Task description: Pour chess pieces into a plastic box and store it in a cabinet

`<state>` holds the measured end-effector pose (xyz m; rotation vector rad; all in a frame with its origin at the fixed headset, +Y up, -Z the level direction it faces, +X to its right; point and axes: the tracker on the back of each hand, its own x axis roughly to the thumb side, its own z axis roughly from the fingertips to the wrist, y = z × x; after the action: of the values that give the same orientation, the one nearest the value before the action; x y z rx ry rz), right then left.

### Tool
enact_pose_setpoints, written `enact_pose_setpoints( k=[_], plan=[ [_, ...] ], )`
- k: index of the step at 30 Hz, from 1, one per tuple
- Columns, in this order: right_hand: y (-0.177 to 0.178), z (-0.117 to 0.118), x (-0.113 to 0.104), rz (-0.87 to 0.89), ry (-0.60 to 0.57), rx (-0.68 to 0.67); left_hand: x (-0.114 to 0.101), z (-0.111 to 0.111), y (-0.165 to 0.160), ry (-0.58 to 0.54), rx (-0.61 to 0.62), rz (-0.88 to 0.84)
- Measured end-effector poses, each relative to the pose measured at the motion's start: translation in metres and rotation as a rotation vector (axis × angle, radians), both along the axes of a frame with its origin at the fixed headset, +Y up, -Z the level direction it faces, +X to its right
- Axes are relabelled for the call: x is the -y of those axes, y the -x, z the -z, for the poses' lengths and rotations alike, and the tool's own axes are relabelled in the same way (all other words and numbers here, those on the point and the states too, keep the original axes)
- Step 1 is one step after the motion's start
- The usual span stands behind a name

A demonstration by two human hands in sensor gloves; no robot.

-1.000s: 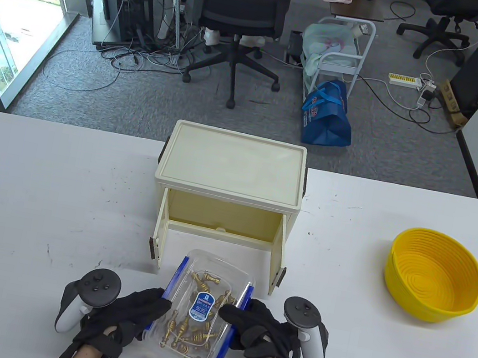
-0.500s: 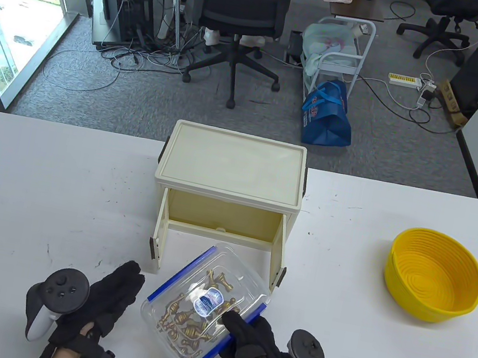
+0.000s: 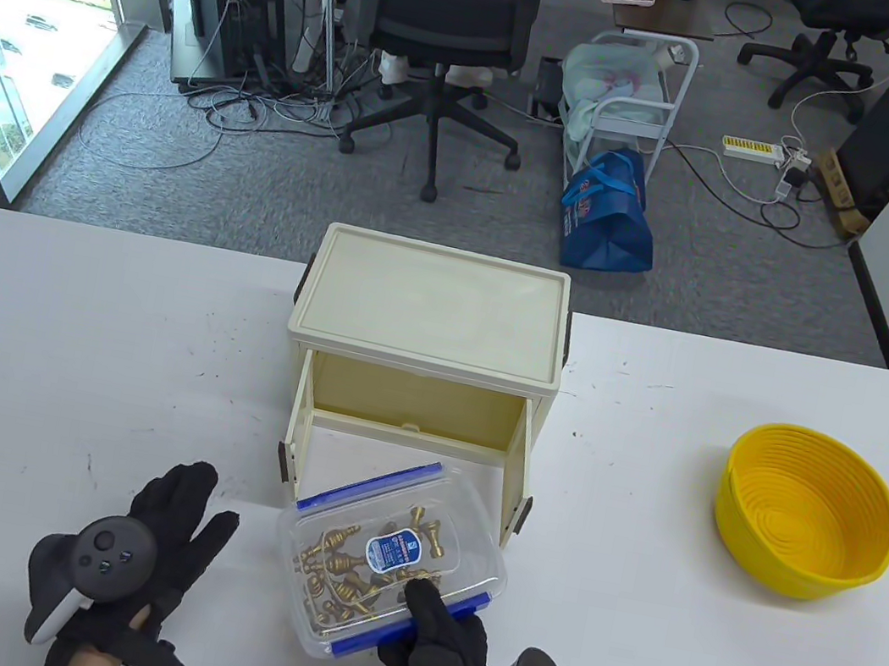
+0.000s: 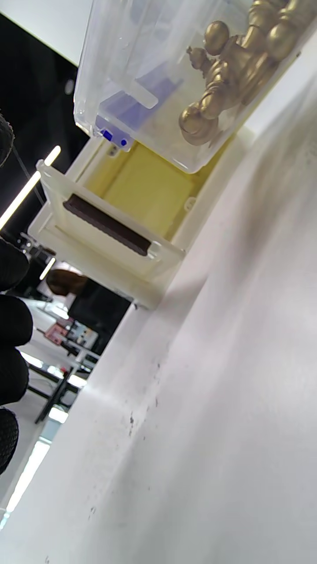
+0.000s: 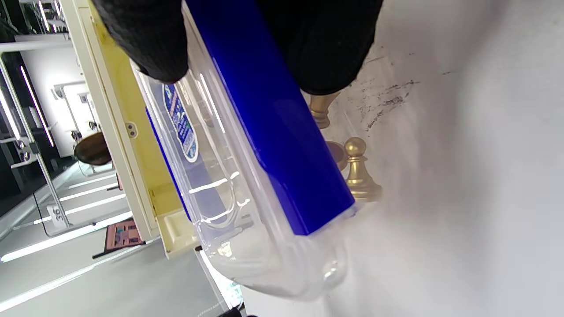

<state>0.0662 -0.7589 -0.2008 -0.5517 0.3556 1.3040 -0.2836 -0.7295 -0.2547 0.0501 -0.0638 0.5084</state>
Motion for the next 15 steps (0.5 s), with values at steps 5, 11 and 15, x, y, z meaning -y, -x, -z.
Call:
enact_pose_setpoints(
  k=[5,11,15],
  plan=[
    [0.01,0.007,0.006,0.031,0.021,0.051,0.0,0.0,0.001,-0.004,-0.003,0.005],
    [0.025,0.019,0.009,0.063,0.028,0.108,0.002,0.002,0.003,0.02,-0.005,-0.007],
    [0.029,0.028,0.011,0.047,0.04,0.146,0.002,0.002,0.005,0.026,-0.006,-0.031]
  ],
)
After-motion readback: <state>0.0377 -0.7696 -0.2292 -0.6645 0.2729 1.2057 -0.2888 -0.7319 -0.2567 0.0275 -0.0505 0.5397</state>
